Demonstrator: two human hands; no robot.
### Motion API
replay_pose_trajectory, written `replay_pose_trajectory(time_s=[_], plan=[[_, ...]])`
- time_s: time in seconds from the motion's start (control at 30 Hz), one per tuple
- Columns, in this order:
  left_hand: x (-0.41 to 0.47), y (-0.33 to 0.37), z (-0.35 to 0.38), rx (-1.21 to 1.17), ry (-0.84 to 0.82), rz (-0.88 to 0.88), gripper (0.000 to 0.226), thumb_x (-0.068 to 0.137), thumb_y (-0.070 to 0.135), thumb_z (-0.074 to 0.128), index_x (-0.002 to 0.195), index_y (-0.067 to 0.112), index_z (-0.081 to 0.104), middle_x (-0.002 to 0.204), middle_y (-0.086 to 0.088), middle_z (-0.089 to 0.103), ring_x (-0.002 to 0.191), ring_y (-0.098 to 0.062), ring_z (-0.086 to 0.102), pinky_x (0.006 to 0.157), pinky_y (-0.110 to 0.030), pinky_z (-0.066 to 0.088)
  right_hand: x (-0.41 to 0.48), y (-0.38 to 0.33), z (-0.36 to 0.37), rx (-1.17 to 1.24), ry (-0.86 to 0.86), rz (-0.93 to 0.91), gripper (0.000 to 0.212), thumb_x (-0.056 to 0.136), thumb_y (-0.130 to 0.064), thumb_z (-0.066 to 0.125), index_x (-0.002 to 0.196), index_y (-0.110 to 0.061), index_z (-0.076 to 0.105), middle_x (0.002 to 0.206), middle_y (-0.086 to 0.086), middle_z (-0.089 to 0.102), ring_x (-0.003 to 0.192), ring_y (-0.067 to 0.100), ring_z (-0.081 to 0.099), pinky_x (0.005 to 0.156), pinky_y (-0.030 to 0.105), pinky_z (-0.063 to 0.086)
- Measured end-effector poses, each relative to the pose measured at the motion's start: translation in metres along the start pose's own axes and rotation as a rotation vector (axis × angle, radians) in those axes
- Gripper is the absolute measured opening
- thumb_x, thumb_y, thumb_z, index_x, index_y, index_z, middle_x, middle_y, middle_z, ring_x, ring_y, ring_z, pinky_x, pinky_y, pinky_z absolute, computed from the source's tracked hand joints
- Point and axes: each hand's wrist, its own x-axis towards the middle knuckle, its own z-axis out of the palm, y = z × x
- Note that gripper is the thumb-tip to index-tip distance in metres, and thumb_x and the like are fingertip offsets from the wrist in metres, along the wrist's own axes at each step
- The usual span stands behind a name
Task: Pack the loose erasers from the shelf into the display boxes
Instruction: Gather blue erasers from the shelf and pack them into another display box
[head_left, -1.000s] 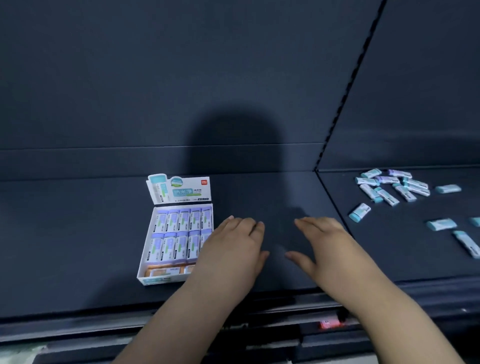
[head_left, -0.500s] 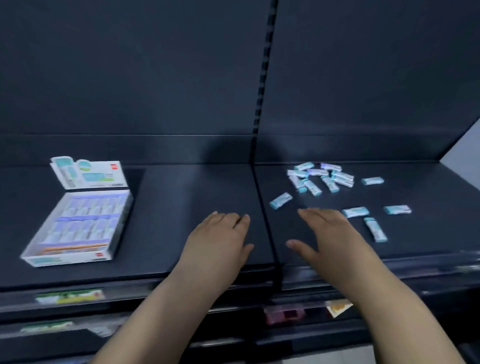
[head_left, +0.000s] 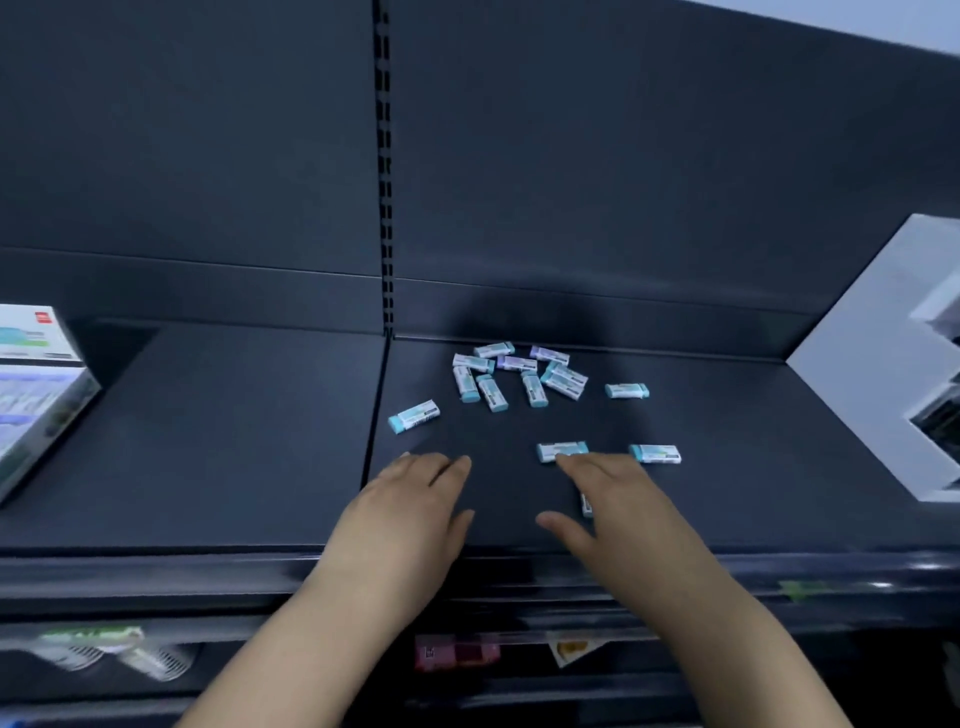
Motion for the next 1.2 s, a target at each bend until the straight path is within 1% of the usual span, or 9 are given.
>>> replay_pose_trajectory(time_s=[0.1, 0.2, 0.33, 0.47, 0.63, 0.77, 0.93, 1.1, 1.2], plan=[[0.007, -0.004, 0.004, -0.016, -0.034, -0.034, 0.054, 0.097, 0.040, 0.039, 0.147, 0.026, 0.024, 0.143, 0.010, 0.035, 0.136, -0.014, 0.028, 0.106, -0.024, 0.030, 0.012, 0.005, 0.007, 0.007, -0.006, 0.002, 0.063, 0.090, -0.046, 0.050, 0.144, -0.021, 0.028, 0.144, -0.009, 0.034, 0.134, 0.007, 0.022, 0.105, 0.012, 0.017], [0.019, -0.012, -0.002, -0.028, -0.066, -0.029, 0.054, 0.094, 0.036, 0.047, 0.144, 0.020, 0.034, 0.139, 0.005, 0.044, 0.132, -0.018, 0.038, 0.102, -0.029, 0.036, 0.027, 0.004, 0.009, -0.006, 0.010, -0.005, 0.063, 0.090, -0.046, 0.049, 0.144, -0.021, 0.028, 0.145, -0.009, 0.034, 0.135, 0.006, 0.021, 0.105, 0.011, 0.014], [0.041, -0.024, -0.008, -0.015, -0.051, 0.019, 0.054, 0.097, 0.040, 0.039, 0.147, 0.023, 0.025, 0.146, 0.010, 0.033, 0.135, -0.011, 0.029, 0.106, -0.023, 0.030, 0.045, 0.003, 0.004, 0.012, 0.040, 0.003, 0.062, 0.090, -0.045, 0.051, 0.143, -0.021, 0.030, 0.144, -0.009, 0.036, 0.134, 0.005, 0.022, 0.103, 0.009, 0.013], [0.065, -0.027, -0.003, 0.037, -0.107, 0.064, 0.054, 0.099, 0.041, 0.033, 0.148, 0.023, 0.020, 0.148, 0.010, 0.027, 0.139, -0.013, 0.021, 0.111, -0.023, 0.021, 0.055, 0.011, 0.008, 0.003, 0.038, 0.042, 0.061, 0.089, -0.043, 0.054, 0.141, -0.019, 0.033, 0.143, -0.007, 0.038, 0.133, 0.007, 0.024, 0.099, 0.007, 0.011], [0.082, -0.021, 0.005, 0.062, -0.099, 0.128, 0.051, 0.099, 0.038, 0.034, 0.146, 0.022, 0.025, 0.144, 0.010, 0.033, 0.134, -0.011, 0.028, 0.112, -0.020, 0.015, 0.059, 0.026, 0.008, -0.006, -0.005, 0.099, 0.059, 0.091, -0.042, 0.051, 0.142, -0.021, 0.031, 0.145, -0.008, 0.036, 0.135, 0.009, 0.023, 0.103, 0.010, 0.014], [0.096, -0.015, 0.008, 0.085, -0.121, 0.138, 0.049, 0.100, 0.036, 0.032, 0.146, 0.022, 0.024, 0.145, 0.009, 0.031, 0.133, -0.011, 0.028, 0.110, -0.019, 0.016, 0.071, 0.042, 0.000, -0.025, 0.010, 0.079, 0.056, 0.092, -0.039, 0.050, 0.142, -0.019, 0.033, 0.143, -0.006, 0.039, 0.133, 0.010, 0.026, 0.097, 0.006, 0.014], [0.124, -0.010, 0.013, 0.098, -0.102, 0.089, 0.047, 0.099, 0.032, 0.034, 0.145, 0.022, 0.029, 0.144, 0.007, 0.034, 0.131, -0.015, 0.032, 0.107, -0.025, 0.028, 0.097, 0.060, -0.009, -0.019, 0.011, 0.022, 0.051, 0.093, -0.035, 0.050, 0.139, -0.020, 0.037, 0.141, -0.005, 0.042, 0.132, 0.012, 0.029, 0.103, 0.015, 0.022], [0.157, -0.003, 0.019, 0.131, -0.054, 0.045, 0.043, 0.097, 0.028, 0.039, 0.140, 0.021, 0.038, 0.138, 0.004, 0.042, 0.125, -0.019, 0.038, 0.099, -0.027, 0.036, 0.143, 0.088, -0.013, -0.009, -0.003, -0.011, 0.044, 0.093, -0.027, 0.051, 0.135, -0.017, 0.045, 0.135, 0.001, 0.048, 0.127, 0.017, 0.036, 0.102, 0.021, 0.027], [0.179, 0.000, 0.026, 0.181, -0.056, 0.038, 0.041, 0.096, 0.023, 0.043, 0.137, 0.020, 0.041, 0.132, 0.002, 0.045, 0.121, -0.021, 0.041, 0.096, -0.030, 0.039, 0.170, 0.103, -0.007, 0.020, -0.031, -0.011, 0.036, 0.092, -0.020, 0.053, 0.127, -0.014, 0.053, 0.129, 0.005, 0.052, 0.120, 0.021, 0.042, 0.100, 0.027, 0.035]])
